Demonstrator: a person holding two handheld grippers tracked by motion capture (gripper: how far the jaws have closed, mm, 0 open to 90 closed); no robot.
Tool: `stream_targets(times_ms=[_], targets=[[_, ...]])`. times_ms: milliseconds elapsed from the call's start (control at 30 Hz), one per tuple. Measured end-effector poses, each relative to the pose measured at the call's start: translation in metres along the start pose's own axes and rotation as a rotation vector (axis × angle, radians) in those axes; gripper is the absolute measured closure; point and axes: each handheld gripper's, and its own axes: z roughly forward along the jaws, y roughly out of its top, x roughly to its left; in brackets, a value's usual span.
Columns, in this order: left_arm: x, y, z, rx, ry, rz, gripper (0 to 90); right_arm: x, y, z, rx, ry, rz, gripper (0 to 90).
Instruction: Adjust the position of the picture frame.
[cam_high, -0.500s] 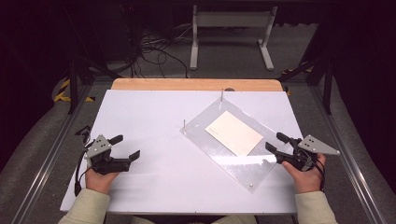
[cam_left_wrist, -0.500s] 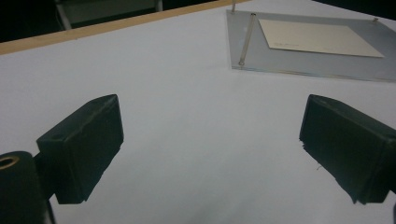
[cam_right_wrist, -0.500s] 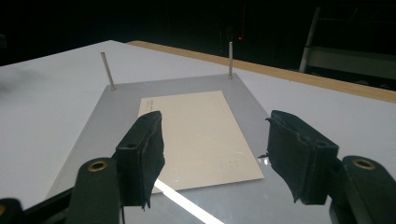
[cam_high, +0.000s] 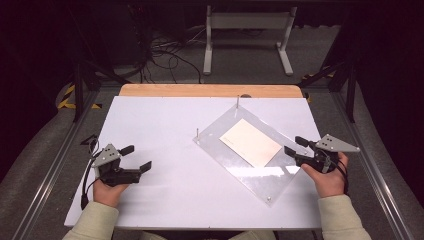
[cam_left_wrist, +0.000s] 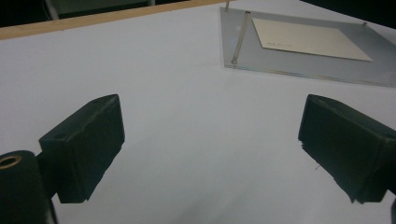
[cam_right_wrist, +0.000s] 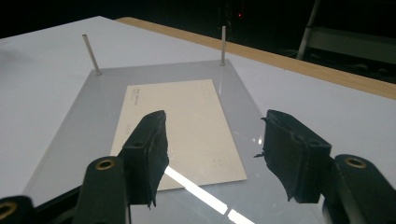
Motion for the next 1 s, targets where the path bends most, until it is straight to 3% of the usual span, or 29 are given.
stream_targets(times_ms=[333, 700, 800, 1000], targets=[[0.0, -0.001, 0.0, 0.015, 0.01, 0.005, 7.7, -0.027, 0.01, 0.013, 0.07, -0.044, 0.015, 48.9], [0.0, -0.001, 0.0, 0.014, 0.0, -0.001, 7.8, -0.055, 0.011, 0.02, 0.182, -0.088, -0.001, 88.6], [0.001, -0.001, 0.0, 0.012, 0.001, -0.004, 7.9, -0.062, 0.007, 0.023, 0.223, -0.085, -0.027, 90.0], [0.0, -0.001, 0.0, 0.014, 0.0, -0.003, 7.8, -0.072, -0.003, 0.029, 0.263, -0.089, 0.028, 90.0]])
